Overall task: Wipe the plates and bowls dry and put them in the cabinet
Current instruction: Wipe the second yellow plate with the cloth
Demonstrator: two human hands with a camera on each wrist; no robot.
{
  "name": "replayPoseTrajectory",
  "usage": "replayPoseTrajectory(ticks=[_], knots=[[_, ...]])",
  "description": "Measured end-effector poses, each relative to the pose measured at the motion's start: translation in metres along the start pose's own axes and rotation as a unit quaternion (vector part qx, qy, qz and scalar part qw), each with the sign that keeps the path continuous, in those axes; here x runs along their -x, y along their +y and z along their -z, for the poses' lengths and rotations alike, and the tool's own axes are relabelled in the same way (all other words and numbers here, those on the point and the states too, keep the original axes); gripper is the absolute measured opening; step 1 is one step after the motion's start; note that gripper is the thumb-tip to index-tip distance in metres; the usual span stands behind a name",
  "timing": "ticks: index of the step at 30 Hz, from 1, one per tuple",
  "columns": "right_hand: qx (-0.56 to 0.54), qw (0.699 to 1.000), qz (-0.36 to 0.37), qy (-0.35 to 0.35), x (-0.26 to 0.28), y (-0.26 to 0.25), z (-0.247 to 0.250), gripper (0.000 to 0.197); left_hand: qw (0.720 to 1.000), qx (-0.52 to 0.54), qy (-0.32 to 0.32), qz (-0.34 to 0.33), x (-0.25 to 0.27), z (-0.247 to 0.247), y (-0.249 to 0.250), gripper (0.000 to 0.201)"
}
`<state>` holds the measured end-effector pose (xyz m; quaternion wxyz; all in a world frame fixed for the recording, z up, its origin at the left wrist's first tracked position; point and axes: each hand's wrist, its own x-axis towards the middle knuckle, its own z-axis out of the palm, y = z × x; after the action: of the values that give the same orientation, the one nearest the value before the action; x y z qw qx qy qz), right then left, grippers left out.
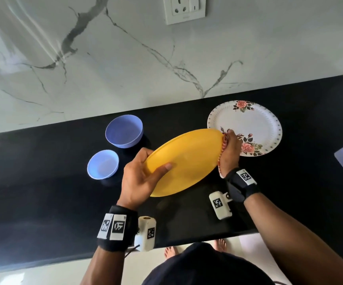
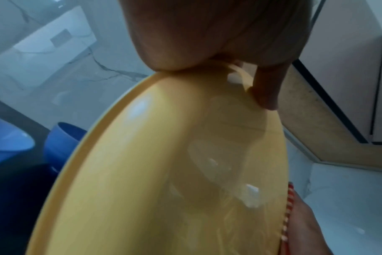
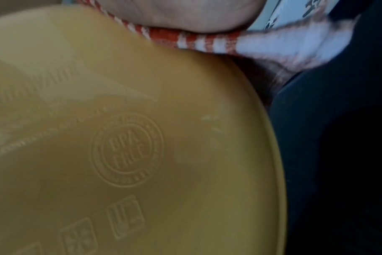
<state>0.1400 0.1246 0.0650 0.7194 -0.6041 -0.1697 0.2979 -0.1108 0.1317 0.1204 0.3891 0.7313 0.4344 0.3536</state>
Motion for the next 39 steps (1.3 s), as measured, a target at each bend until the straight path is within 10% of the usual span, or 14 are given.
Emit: replayPoseTrajectory(ticks=[5, 9, 14, 17, 22, 25, 28, 31, 39], knots=[[0.156, 0.971, 0.175, -0.051, -0.015, 0.002, 0.003, 0.052, 0.991, -0.057, -0.120, 0.003, -0.016, 0.015, 0.016, 0.046], [0.269, 0.826, 0.480, -0.118, -0.005, -0.044, -0.012, 0.047, 0.968, -0.177, -0.170, -0.044, -0.039, -0.003, 0.045, 0.044], [0.315, 0.781, 0.523, -0.130, -0.006, -0.053, -0.016, 0.059, 0.972, -0.185, -0.126, -0.073, -0.043, -0.023, 0.046, 0.036], [0.258, 0.855, 0.439, -0.102, -0.002, -0.043, -0.011, 0.050, 0.983, -0.145, -0.085, -0.068, -0.026, -0.018, 0.032, 0.032], [0.067, 0.993, 0.087, -0.047, -0.008, -0.005, 0.001, 0.049, 0.995, -0.071, -0.049, -0.046, 0.000, -0.012, 0.010, 0.031], [0.010, 0.999, -0.031, 0.002, -0.011, 0.009, -0.004, 0.008, 0.999, -0.006, -0.018, -0.029, 0.007, -0.012, -0.002, 0.037], [-0.058, 0.995, -0.085, 0.009, -0.017, 0.017, -0.016, 0.042, 0.995, 0.097, 0.026, 0.021, 0.008, -0.011, -0.009, 0.042], [-0.045, 0.996, -0.080, 0.000, -0.018, 0.023, -0.024, 0.031, 0.985, 0.152, 0.045, 0.061, 0.009, -0.008, -0.011, 0.047], [0.069, 0.996, -0.054, 0.007, -0.027, 0.027, -0.031, 0.064, 0.963, 0.230, -0.046, 0.131, 0.011, 0.001, -0.011, 0.052]])
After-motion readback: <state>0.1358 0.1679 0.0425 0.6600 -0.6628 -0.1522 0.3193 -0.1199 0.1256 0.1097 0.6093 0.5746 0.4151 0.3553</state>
